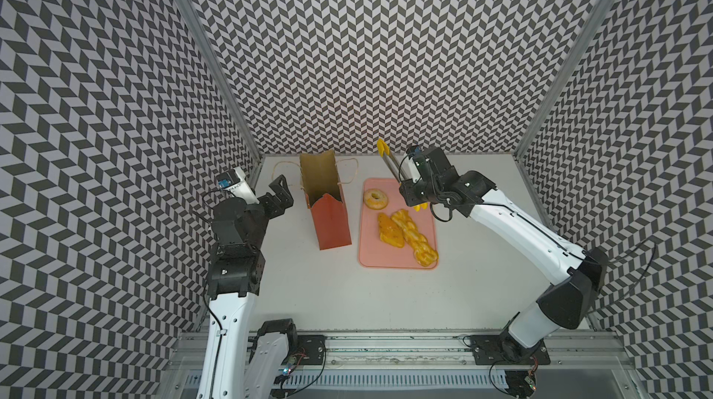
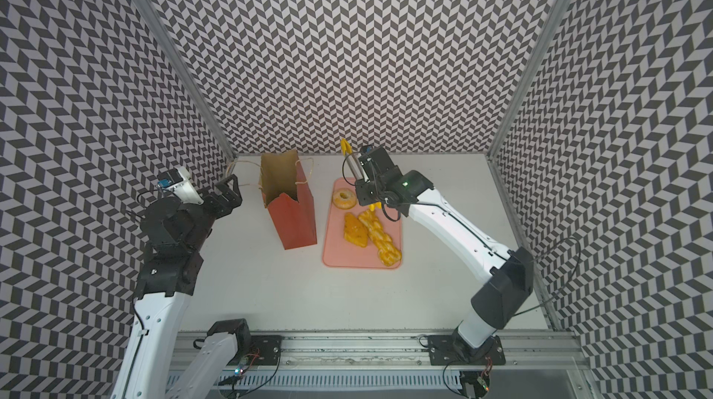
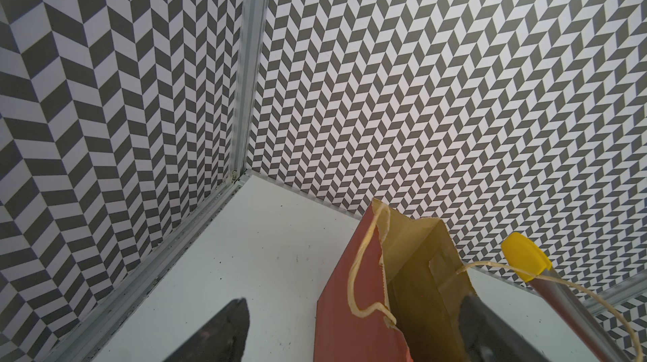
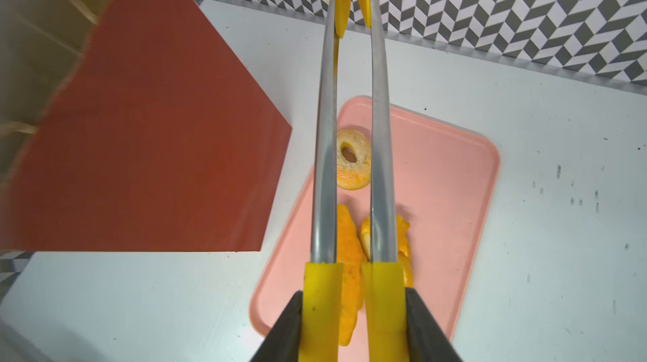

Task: Pack bread into a paper bag
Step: Pick up the fake bread from the plate.

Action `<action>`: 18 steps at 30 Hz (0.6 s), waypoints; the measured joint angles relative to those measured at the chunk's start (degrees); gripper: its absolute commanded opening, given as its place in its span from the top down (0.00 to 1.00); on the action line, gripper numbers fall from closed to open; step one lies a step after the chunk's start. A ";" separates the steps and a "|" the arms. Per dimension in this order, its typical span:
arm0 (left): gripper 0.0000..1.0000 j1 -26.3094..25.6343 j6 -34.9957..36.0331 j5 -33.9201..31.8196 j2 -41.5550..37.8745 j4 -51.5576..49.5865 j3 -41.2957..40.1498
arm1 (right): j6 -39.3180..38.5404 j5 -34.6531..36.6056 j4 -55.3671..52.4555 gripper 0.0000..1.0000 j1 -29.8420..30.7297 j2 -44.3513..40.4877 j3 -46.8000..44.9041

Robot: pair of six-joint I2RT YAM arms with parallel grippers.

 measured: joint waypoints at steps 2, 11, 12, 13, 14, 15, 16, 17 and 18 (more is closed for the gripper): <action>0.03 0.00 0.00 0.00 0.00 0.00 0.00 | 0.22 -0.02 0.96 0.59 -0.04 -0.04 -2.40; 0.03 0.04 -0.02 0.66 -0.04 0.04 -0.22 | 1.44 -2.29 4.37 0.57 0.02 0.33 -9.77; 0.03 0.04 -0.02 0.72 -0.11 0.00 -0.37 | 1.57 -2.67 4.92 0.55 0.02 0.55 -10.29; 0.03 0.04 0.00 0.79 -0.13 0.00 -0.48 | 1.55 -3.13 5.68 0.52 0.02 0.79 -10.99; 0.03 0.04 0.00 0.90 -0.17 -0.02 -0.55 | 1.64 -3.56 6.21 0.51 0.02 1.01 -11.56; 0.03 0.04 0.00 0.92 -0.20 -0.02 -0.55 | 1.60 -4.04 6.84 0.49 0.02 1.18 -12.35; 0.03 0.04 0.00 0.94 -0.22 0.00 -0.55 | 1.53 -4.61 7.41 0.47 0.02 1.29 -13.22; 0.03 0.07 0.00 0.96 -0.24 0.00 -0.55 | 1.60 -5.01 7.69 0.46 0.02 1.38 -13.79; 0.03 0.11 0.00 0.96 -0.24 0.00 -0.55 | 1.57 -5.46 7.91 0.46 0.02 1.46 -14.38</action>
